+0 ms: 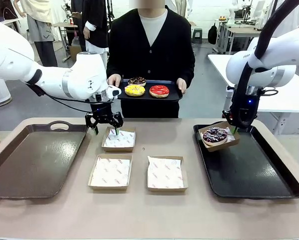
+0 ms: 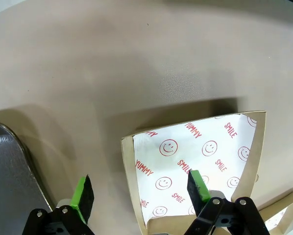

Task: Individually package the donuts and arrange them on the tray.
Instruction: Place the picked Paper togo box on the Handle tray while simultaneously picking up another Paper togo box from the table with the other hand.

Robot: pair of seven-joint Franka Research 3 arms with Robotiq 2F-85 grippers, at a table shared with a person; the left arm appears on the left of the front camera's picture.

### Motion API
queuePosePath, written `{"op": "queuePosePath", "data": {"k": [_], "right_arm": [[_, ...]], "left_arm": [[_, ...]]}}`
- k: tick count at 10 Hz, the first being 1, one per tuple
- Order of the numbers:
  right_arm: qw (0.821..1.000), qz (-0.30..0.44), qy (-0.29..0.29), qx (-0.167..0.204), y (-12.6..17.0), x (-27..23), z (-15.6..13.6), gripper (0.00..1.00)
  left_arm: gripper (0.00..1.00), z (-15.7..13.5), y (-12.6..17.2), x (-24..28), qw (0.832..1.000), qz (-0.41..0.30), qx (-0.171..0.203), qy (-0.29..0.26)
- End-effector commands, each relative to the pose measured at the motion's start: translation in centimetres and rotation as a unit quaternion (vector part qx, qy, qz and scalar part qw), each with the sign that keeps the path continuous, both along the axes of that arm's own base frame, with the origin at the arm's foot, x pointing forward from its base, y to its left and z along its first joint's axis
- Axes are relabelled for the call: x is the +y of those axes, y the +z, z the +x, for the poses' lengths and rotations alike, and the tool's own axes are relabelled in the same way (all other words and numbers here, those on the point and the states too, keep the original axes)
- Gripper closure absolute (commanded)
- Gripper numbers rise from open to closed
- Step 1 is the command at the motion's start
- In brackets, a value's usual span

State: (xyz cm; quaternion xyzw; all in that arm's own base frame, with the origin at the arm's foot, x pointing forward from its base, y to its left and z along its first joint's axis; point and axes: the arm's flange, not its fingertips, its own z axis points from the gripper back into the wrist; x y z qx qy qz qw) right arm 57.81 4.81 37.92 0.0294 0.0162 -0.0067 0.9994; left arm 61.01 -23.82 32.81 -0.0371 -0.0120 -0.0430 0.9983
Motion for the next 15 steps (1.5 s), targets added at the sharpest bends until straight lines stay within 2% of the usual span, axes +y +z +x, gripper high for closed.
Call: {"op": "queuePosePath", "data": {"k": [1, 3, 4, 5, 6, 7, 8, 9, 10, 11, 12, 13, 15], "right_arm": [[1.0, -0.011, -0.01, 0.002, 0.0, 0.5, 0.2, 0.99], [1.0, -0.01, -0.008, 0.005, 0.0, 0.4, 0.2, 0.99], [1.0, -0.01, -0.002, 0.01, -0.1, 0.3, 0.2, 0.39], [1.0, -0.008, -0.002, 0.012, 0.0, 0.3, 0.2, 0.39], [1.0, -0.006, -0.003, 0.013, 0.0, 0.2, 0.2, 0.0], [1.0, -0.006, -0.004, 0.014, 0.0, 0.1, 0.1, 0.35], [1.0, -0.006, -0.005, 0.015, 0.1, 0.0, 0.1, 0.0], [1.0, -0.004, -0.005, 0.015, 0.1, -0.1, 0.0, 0.0], [1.0, -0.003, -0.006, 0.016, 0.1, -0.2, 0.0, 0.0], [1.0, -0.002, -0.006, 0.017, 0.1, -0.3, 0.0, 0.0], [1.0, -0.001, -0.006, 0.017, 0.1, -0.4, 0.0, 0.0], [1.0, 0.0, -0.006, 0.018, 0.1, -0.4, -0.1, 0.0], [1.0, 0.005, -0.005, 0.019, 0.1, -0.5, -0.2, 0.0]], "left_arm": [[0.0, 0.3, 0.3, -0.4, 1.0, 0.0, 0.007, 0.017], [0.0, 0.4, 0.2, -0.4, 1.0, -0.002, 0.006, 0.019], [0.0, 0.5, 0.2, -0.4, 1.0, -0.005, 0.007, 0.02], [0.0, 0.4, 0.1, -0.3, 1.0, -0.006, 0.006, 0.021], [0.0, 0.3, 0.1, -0.3, 1.0, -0.005, 0.006, 0.021], [0.0, 0.2, 0.1, -0.3, 1.0, -0.005, 0.004, 0.021], [0.0, 0.2, 0.1, -0.3, 1.0, -0.005, 0.002, 0.017], [0.6, 0.2, 0.0, -0.3, 1.0, -0.006, 0.007, 0.02], [0.6, 0.2, 0.0, -0.3, 1.0, -0.004, 0.008, 0.019], [1.0, 0.3, 0.0, -0.3, 1.0, -0.003, 0.009, 0.019], [0.64, 0.3, 0.0, -0.3, 1.0, -0.003, 0.009, 0.019], [1.0, 0.3, 0.0, -0.3, 1.0, -0.003, 0.009, 0.018], [1.0, 0.3, 0.0, -0.3, 1.0, -0.003, 0.011, 0.018]]}}
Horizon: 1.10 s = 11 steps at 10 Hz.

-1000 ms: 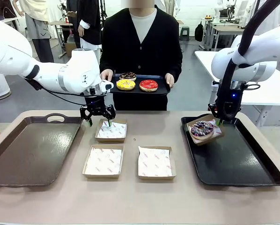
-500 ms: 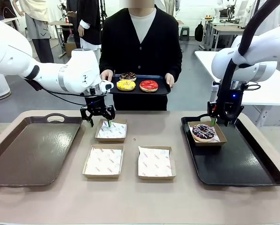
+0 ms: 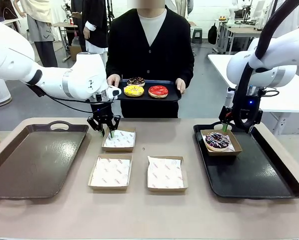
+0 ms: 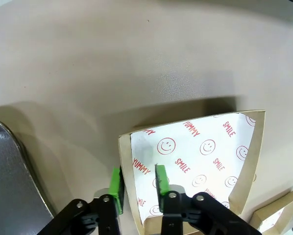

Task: Individually package the donuts and arrange them on the tray.
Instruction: Place the picked Paper togo box on the Handle tray while simultaneously picking up another Paper togo box from the table with the other hand.

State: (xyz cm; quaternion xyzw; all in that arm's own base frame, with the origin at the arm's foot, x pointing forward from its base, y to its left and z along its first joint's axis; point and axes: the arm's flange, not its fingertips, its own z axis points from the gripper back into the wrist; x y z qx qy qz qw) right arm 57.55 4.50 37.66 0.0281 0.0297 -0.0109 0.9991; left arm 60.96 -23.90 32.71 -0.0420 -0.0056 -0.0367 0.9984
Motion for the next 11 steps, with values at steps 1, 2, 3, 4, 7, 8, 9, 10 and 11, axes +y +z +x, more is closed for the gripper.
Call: {"op": "queuePosePath", "data": {"k": [1, 2, 3, 4, 7, 8, 9, 10, 11], "right_arm": [[1.0, 0.008, -0.001, 0.004, 0.5, -0.3, 0.0, 0.0], [1.0, 0.011, -0.003, 0.003, 0.6, -0.5, 0.0, 0.0], [1.0, 0.014, -0.004, 0.002, 0.7, -0.6, -0.1, 0.0], [1.0, 0.018, -0.004, 0.001, 0.8, -0.8, -0.2, 0.0], [0.999, 0.04, -0.01, -0.003, 1.8, -1.6, -0.9, 0.0], [0.997, 0.074, -0.007, 0.008, 3.2, -2.5, -2.0, 0.0], [0.985, 0.168, 0.019, 0.026, 5.9, -4.5, -3.7, 0.0], [0.967, 0.252, 0.038, 0.031, 8.1, -7.1, -5.1, 0.0], [0.95, 0.311, 0.035, 0.021, 9.6, -10.2, -6.0, 0.0]], "left_arm": [[1.0, 0.3, 0.1, -0.2, 1.0, 0.001, 0.005, 0.012], [1.0, 0.3, 0.2, -0.2, 1.0, 0.002, 0.006, 0.012], [1.0, 0.3, 0.2, -0.1, 1.0, 0.002, 0.007, 0.013], [1.0, 0.3, 0.2, 0.0, 1.0, 0.003, 0.009, 0.014], [1.0, 0.1, 0.7, 0.0, 1.0, 0.003, 0.008, 0.02], [1.0, -0.3, 1.8, 0.2, 1.0, -0.003, 0.02, 0.011], [1.0, -1.1, 4.1, 0.6, 1.0, -0.005, 0.017, 0.006], [1.0, -2.1, 6.4, 1.0, 1.0, -0.008, 0.012, -0.002], [1.0, -2.7, 8.8, 1.4, 1.0, -0.014, 0.0, -0.004]]}}
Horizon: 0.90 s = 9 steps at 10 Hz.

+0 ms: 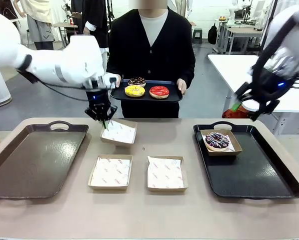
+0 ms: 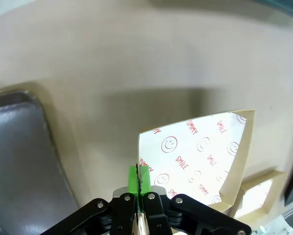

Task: Individually package the donuts and arrange them on the tray.
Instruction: Place the picked Paper togo box on the Handle tray while simultaneously picking up another Paper togo box from the table with the other hand.

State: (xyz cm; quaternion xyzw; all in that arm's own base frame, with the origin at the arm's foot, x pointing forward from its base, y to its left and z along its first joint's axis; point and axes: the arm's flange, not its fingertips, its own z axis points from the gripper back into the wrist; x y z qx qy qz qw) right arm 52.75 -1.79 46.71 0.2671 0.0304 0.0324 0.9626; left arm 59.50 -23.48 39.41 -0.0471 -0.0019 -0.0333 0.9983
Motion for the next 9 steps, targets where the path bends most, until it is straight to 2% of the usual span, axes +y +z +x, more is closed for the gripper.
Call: {"op": "queuePosePath", "data": {"k": [1, 3, 5, 7, 9], "right_arm": [[0.991, 0.134, -0.003, 0.027, 1.5, -7.2, -1.9, 0.0], [0.971, 0.233, -0.031, 0.038, 1.9, -12.6, -3.8, 0.0], [0.952, 0.292, -0.075, 0.042, 0.6, -16.9, -5.7, 0.0], [0.939, 0.325, -0.097, 0.051, -2.1, -19.7, -7.7, 0.0], [0.939, 0.328, -0.091, 0.041, -3.7, -21.0, -9.1, 0.0]], "left_arm": [[1.0, -1.9, 4.0, 1.1, 1.0, -0.013, -0.011, -0.01], [1.0, -3.2, 7.7, 1.3, 1.0, -0.013, -0.025, -0.01], [1.0, -3.7, 10.3, 1.2, 0.999, -0.012, -0.035, -0.01], [1.0, -3.4, 12.3, 1.0, 0.999, -0.006, -0.033, 0.007], [1.0, -2.4, 12.9, 0.4, 0.999, 0.003, -0.027, 0.022]]}}
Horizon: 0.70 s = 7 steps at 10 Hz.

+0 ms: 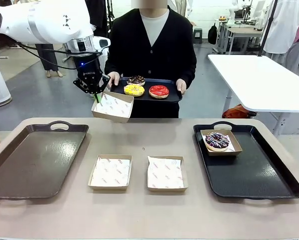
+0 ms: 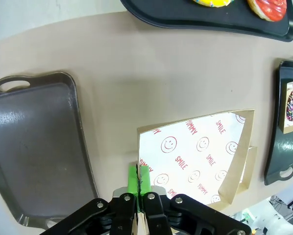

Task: Individually package the donuts and arrange them on the tray.
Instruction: Place the picked Paper togo box on the Handle tray while simultaneously picking up another Paper togo box from the table with the other hand.

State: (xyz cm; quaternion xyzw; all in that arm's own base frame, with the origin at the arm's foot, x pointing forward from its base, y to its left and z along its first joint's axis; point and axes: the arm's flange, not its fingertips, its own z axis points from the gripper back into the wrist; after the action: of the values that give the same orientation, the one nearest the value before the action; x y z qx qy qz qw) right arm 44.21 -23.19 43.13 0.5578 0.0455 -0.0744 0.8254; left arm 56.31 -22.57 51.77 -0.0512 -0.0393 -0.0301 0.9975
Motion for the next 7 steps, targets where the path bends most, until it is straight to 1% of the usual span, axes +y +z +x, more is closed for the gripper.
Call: {"op": "queuePosePath", "data": {"k": [1, 2, 5, 7], "right_arm": [[1.0, 0.022, -0.002, -0.021, -0.7, -0.1, -1.0, 0.0], [0.999, 0.033, -0.01, -0.024, -1.4, -0.5, -1.3, 0.0], [0.998, 0.052, -0.019, -0.017, -3.4, -1.3, -2.2, 0.0], [0.998, 0.057, -0.021, -0.023, -4.0, -1.2, -2.8, 0.0]], "left_arm": [[1.0, 1.0, 0.7, -0.7, 1.0, 0.008, 0.011, 0.025], [1.0, 0.0, 0.0, 0.0, 1.0, 0.0, 0.0, 0.0], [1.0, 0.0, 0.0, 0.0, 1.0, 0.0, 0.0, 0.0], [1.0, 0.0, 0.0, 0.0, 1.0, 0.0, 0.0, 0.0]]}}
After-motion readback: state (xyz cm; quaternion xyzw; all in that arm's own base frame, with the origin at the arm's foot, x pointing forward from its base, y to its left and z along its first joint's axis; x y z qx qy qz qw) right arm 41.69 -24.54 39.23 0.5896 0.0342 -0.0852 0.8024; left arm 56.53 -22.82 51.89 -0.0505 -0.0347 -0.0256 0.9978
